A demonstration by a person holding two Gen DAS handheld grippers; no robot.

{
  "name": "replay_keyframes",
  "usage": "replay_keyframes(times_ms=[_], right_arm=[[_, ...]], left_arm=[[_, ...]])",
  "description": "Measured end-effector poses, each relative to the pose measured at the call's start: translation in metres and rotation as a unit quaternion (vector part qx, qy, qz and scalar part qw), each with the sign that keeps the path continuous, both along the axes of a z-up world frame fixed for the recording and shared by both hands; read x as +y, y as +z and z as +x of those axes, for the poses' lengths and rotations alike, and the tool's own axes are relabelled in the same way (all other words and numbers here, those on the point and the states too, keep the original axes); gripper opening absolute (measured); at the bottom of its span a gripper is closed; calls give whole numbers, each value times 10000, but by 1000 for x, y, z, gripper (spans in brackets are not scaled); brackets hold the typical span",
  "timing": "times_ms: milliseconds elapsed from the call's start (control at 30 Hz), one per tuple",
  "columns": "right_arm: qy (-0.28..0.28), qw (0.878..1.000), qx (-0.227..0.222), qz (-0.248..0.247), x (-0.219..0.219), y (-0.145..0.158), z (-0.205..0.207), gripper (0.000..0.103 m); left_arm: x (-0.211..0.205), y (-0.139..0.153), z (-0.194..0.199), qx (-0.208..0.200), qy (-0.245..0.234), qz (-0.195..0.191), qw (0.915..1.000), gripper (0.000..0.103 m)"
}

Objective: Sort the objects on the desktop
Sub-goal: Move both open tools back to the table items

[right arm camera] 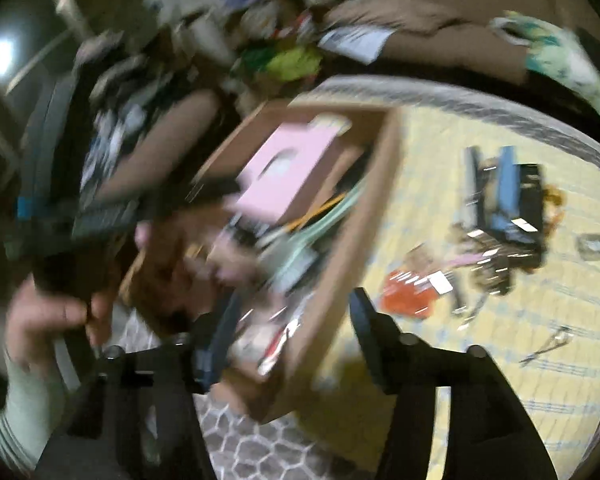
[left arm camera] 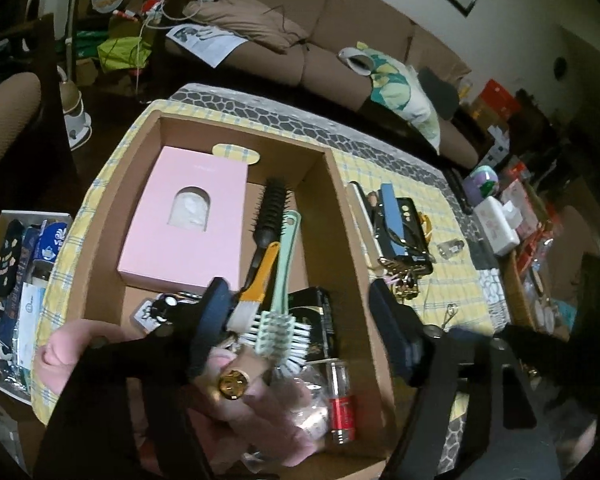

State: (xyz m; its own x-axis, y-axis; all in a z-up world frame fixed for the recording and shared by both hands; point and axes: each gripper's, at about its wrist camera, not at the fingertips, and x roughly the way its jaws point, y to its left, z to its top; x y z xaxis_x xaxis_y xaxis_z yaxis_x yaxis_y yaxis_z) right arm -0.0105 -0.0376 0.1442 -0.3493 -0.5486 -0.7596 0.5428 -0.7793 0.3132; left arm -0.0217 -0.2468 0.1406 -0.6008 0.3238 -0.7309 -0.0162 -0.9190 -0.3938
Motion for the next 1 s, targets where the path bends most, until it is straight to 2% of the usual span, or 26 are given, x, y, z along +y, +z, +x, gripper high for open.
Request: replay_keyframes(times_ms=[33,100,167,267,400,567,767,867,1000], right_arm=[[-228,9997,26,-103,13,3,-10,68],[-673,9971,110,-327,43,7,-23,85],[-1011,9937,119,-462,66,7,-34,92],[-1502,9873,-63,-506,100,-3,-48,102],[-1877,9800,-320,-579,137,-15,-57,103],[-2132,9721,-484,-846,174,-21,-58,103],[-2455,9642,-353,-933,219,-20,-59,103],[-2661,9592,-391,-876,242,-26,-63,103],[-2831,9535,-441,-934,266,-33,-63,103]], left_arm=[[1,1,-1,18,-3,9,10000,82],[10,2,-2,94,-88,73,9999,89],[22,3,-4,145,-201,129,9996,101],[47,3,-9,172,-413,111,9989,103],[83,-1,-14,165,-709,-108,9973,103],[138,-6,-13,279,-1239,-658,9897,103],[193,-22,-12,225,-1701,-961,9805,103],[213,-30,-19,179,-1727,-1206,9774,103],[235,-44,-36,118,-1478,-1546,9768,103]])
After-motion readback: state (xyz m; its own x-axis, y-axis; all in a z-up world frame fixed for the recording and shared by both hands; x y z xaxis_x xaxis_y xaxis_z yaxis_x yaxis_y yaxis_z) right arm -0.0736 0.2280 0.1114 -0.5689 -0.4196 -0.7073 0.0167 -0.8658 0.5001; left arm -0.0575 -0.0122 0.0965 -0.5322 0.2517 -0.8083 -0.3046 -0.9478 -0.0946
